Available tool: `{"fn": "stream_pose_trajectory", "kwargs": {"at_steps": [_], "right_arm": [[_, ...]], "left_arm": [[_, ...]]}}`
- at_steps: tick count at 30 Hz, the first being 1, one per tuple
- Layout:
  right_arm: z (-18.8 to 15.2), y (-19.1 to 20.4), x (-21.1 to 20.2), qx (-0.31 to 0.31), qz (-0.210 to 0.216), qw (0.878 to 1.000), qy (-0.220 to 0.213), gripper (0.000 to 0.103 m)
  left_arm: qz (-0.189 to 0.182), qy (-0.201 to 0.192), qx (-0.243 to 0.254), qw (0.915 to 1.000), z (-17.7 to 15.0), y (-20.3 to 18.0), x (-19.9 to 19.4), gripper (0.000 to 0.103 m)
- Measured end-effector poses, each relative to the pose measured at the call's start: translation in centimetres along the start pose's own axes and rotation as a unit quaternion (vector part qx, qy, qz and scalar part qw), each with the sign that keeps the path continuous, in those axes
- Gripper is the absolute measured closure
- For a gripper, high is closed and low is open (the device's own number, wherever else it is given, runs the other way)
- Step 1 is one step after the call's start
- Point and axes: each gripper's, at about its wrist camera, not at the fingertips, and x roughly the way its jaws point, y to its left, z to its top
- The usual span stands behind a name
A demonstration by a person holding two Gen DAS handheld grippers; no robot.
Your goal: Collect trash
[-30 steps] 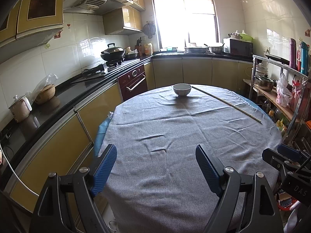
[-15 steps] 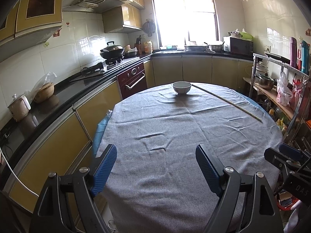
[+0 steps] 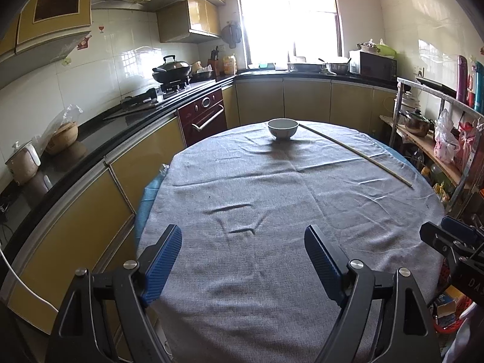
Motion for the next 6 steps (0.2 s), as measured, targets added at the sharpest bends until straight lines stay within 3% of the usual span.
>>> {"fn": "stream_pose_trajectory", "kwargs": {"at_steps": [6], "right_arm": [[0.4,-1.4,3.4,0.003,-0.011,1.0,0.016,0.036]], "left_arm": [[-0.007,0.035,-0.008,0.9993,-0.3,0.2,4.2,0.019]]}}
